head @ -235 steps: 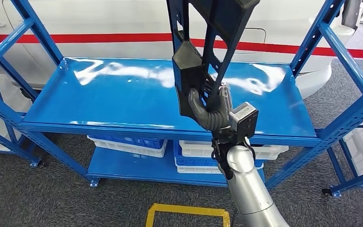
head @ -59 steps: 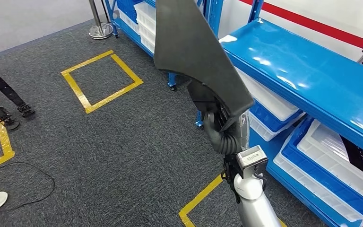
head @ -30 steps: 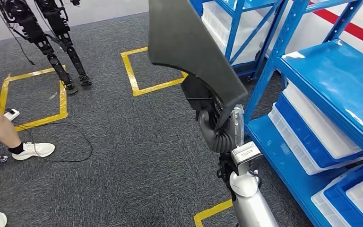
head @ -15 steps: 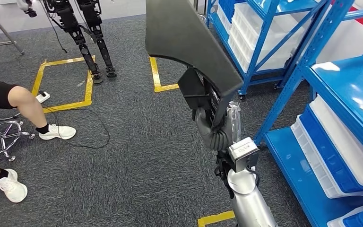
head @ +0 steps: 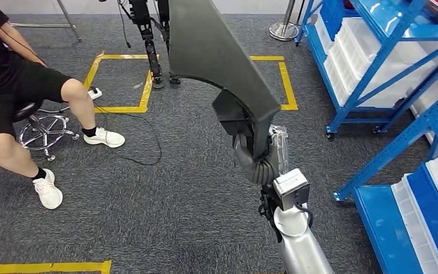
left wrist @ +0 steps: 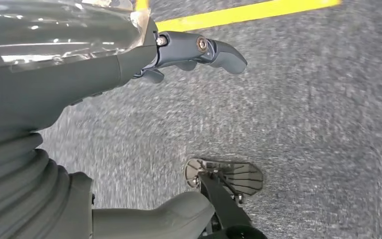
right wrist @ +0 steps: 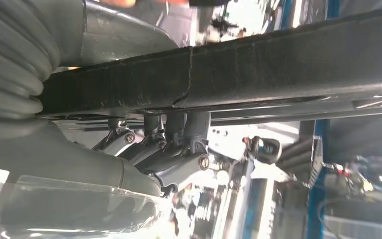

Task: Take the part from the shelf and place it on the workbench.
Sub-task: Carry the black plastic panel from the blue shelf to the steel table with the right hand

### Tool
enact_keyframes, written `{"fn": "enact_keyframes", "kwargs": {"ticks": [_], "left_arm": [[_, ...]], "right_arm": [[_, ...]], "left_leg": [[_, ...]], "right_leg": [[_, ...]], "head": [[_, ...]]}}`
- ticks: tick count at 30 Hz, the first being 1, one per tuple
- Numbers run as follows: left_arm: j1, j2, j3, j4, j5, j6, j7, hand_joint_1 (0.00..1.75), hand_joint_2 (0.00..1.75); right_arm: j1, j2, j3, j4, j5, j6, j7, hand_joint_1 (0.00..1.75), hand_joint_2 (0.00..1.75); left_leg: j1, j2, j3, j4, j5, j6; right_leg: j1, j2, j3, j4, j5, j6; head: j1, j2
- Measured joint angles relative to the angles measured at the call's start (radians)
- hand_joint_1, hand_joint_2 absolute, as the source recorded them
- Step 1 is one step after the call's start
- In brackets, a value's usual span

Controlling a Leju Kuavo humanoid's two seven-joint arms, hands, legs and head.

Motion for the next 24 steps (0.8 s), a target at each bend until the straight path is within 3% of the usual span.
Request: {"fn": "enact_keyframes", "kwargs": {"ticks": [1,3,5,7,9,11,13,14,15,16,18,20,22,24], "left_arm": [[0.001,0.000,0.000,0.000,0.000,0.000,-0.001,0.00,1.75],[0.001,0.000,0.000,0.000,0.000,0.000,-0.004,0.00,1.75],[0.003,0.001,0.000,0.000,0.000,0.000,-0.008,0.00,1.75],[0.008,0.002,0.000,0.000,-0.002,0.000,-0.011,0.00,1.75],[0.012,0.004,0.000,0.000,-0.004,0.001,-0.013,0.00,1.75],[0.012,0.005,0.000,0.000,-0.005,0.001,-0.012,0.00,1.75],[0.011,0.005,0.000,0.000,-0.003,0.001,-0.011,0.00,1.75],[0.011,0.005,0.000,0.000,-0.002,0.002,-0.010,0.00,1.75],[0.012,0.005,0.000,0.000,-0.001,0.003,-0.008,0.00,1.75],[0.012,0.005,0.000,0.000,0.000,0.004,-0.007,0.00,1.75],[0.011,0.005,0.001,0.000,0.001,0.008,-0.006,0.00,1.75],[0.008,0.006,0.003,0.000,0.002,0.011,-0.007,0.00,1.75],[0.007,0.007,0.007,0.000,0.002,0.013,-0.009,0.00,1.75],[0.008,0.006,0.010,0.000,-0.002,0.015,-0.009,0.00,1.75]], "right_arm": [[0.000,-0.001,0.000,0.002,0.000,0.000,0.000,1.75,1.75],[-0.002,-0.001,0.000,0.006,-0.001,0.000,0.000,1.75,1.75],[-0.003,-0.003,0.001,0.010,-0.001,-0.001,-0.002,1.75,1.75],[-0.005,-0.004,0.002,0.013,-0.002,-0.002,-0.003,1.75,1.75],[-0.008,-0.003,0.003,0.015,-0.005,-0.004,-0.007,1.75,1.75],[-0.011,-0.003,0.004,0.016,-0.007,-0.005,-0.010,1.75,1.75],[-0.011,-0.003,0.005,0.020,-0.007,-0.006,-0.012,1.75,1.75],[-0.011,-0.003,0.007,0.024,-0.008,-0.006,-0.012,1.75,1.75],[-0.012,-0.003,0.009,0.027,-0.009,-0.006,-0.012,1.75,1.75],[-0.015,-0.003,0.012,0.030,-0.010,-0.006,-0.012,1.75,1.75],[-0.024,-0.002,0.018,0.036,-0.013,-0.006,-0.012,1.75,1.75],[-0.034,0.000,0.023,0.041,-0.016,-0.006,-0.012,1.75,1.75],[-0.041,0.003,0.028,0.046,-0.019,-0.006,-0.013,1.75,1.75],[-0.046,0.005,0.031,0.049,-0.022,-0.007,-0.014,1.75,1.75]], "left_leg": [[0.001,-0.016,0.001,0.001,-0.001,-0.001],[0.000,-0.045,0.000,0.005,-0.003,-0.008],[-0.001,-0.066,-0.005,0.008,-0.004,-0.019],[0.002,-0.079,-0.010,0.007,-0.003,-0.030],[0.003,-0.042,-0.022,0.032,-0.019,-0.041],[0.003,0.024,-0.067,0.125,-0.069,-0.050],[0.009,0.051,-0.131,0.246,-0.118,-0.057],[0.011,0.056,-0.150,0.277,-0.123,-0.059],[0.012,0.059,-0.149,0.271,-0.111,-0.060],[0.012,0.065,-0.129,0.231,-0.084,-0.059],[0.007,0.101,-0.056,0.100,-0.030,-0.051],[-0.002,0.127,-0.014,0.025,-0.013,-0.041],[-0.008,0.112,-0.010,0.013,-0.015,-0.032],[-0.004,0.089,0.000,0.001,-0.009,-0.020]], "right_leg": [[-0.003,0.006,0.019,-0.055,0.031,0.010],[-0.012,0.047,0.074,-0.192,0.094,0.022],[-0.015,0.072,0.101,-0.253,0.121,0.014],[-0.012,0.056,0.105,-0.256,0.126,-0.003],[-0.014,0.036,0.111,-0.261,0.128,-0.018],[-0.012,0.012,0.117,-0.265,0.126,-0.032],[-0.006,-0.014,0.118,-0.265,0.122,-0.040],[-0.004,-0.028,0.119,-0.265,0.120,-0.042],[-0.003,-0.040,0.119,-0.265,0.118,-0.043],[-0.003,-0.052,0.120,-0.265,0.116,-0.042],[0.002,-0.071,0.125,-0.264,0.111,-0.038],[0.008,-0.088,0.130,-0.264,0.105,-0.029],[0.010,-0.107,0.136,-0.267,0.099,-0.019],[0.008,-0.086,0.134,-0.250,0.086,-0.011]], "head": [[0.000,0.000],[0.002,0.000],[0.002,0.000],[0.001,0.000],[-0.001,0.000],[-0.005,0.000],[-0.007,0.000],[-0.007,0.000],[-0.007,0.000],[-0.007,0.000],[-0.007,0.000],[-0.005,0.000],[-0.003,0.000],[-0.002,0.000]]}}
